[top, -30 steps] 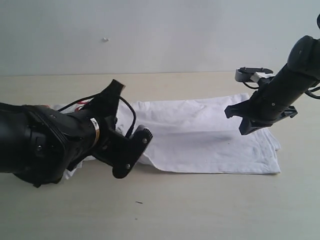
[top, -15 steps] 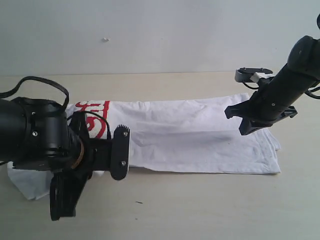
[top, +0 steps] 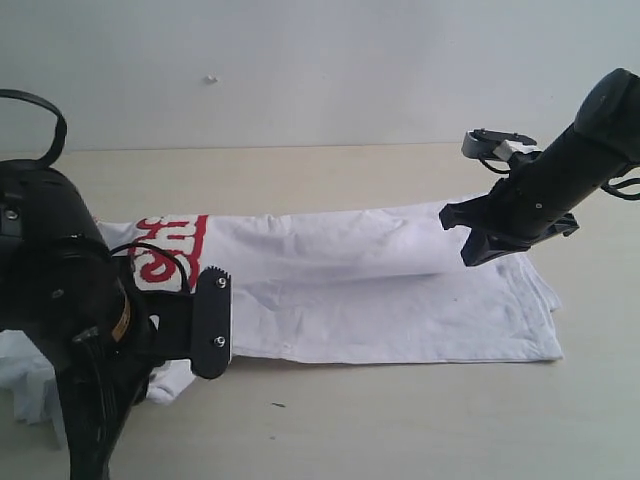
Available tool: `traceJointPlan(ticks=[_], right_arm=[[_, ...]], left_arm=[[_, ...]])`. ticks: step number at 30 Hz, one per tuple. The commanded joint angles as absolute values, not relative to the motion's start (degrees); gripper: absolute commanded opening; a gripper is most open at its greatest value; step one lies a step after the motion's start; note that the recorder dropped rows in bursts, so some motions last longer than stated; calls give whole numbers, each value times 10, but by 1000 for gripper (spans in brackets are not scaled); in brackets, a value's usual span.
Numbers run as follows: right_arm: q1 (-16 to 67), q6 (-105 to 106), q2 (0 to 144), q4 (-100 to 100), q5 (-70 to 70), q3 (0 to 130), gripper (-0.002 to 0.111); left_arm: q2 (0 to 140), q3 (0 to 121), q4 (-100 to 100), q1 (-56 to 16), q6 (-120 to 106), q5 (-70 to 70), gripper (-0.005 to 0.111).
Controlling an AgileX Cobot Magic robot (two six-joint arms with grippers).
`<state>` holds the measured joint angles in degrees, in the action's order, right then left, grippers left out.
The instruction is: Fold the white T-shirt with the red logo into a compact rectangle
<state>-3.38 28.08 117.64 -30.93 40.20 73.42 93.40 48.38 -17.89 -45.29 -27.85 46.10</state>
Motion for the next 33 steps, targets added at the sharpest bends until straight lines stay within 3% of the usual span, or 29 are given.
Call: traceJointPlan(ticks=[1, 2, 5, 7, 13, 16, 22, 28, 33], right_arm=[[-33, 288, 1175, -312, 404, 733, 0], [-33, 288, 1175, -312, 403, 733, 0], [-33, 288, 1175, -312, 403, 733, 0], [-33, 288, 1175, -312, 403, 733, 0], [-33, 288, 1175, -315, 404, 733, 0], [-33, 288, 1175, -315, 404, 733, 0], [-33, 288, 1175, -316, 405, 733, 0], [-33, 293, 1175, -323, 407, 733, 0], [-33, 295, 1175, -326, 407, 733, 0]], left_arm=[[925, 482, -147, -452, -281, 477, 25], [924, 482, -146, -452, -282, 477, 36], [916, 482, -148, -452, -282, 481, 54], [907, 482, -152, -452, -281, 483, 52], [906, 475, -129, -453, -250, 494, 27], [907, 462, -71, -453, -253, 494, 31], [907, 418, -72, -454, -265, 423, 51], [907, 393, -263, -454, -115, 365, 41], [907, 393, -259, -451, -112, 368, 38]])
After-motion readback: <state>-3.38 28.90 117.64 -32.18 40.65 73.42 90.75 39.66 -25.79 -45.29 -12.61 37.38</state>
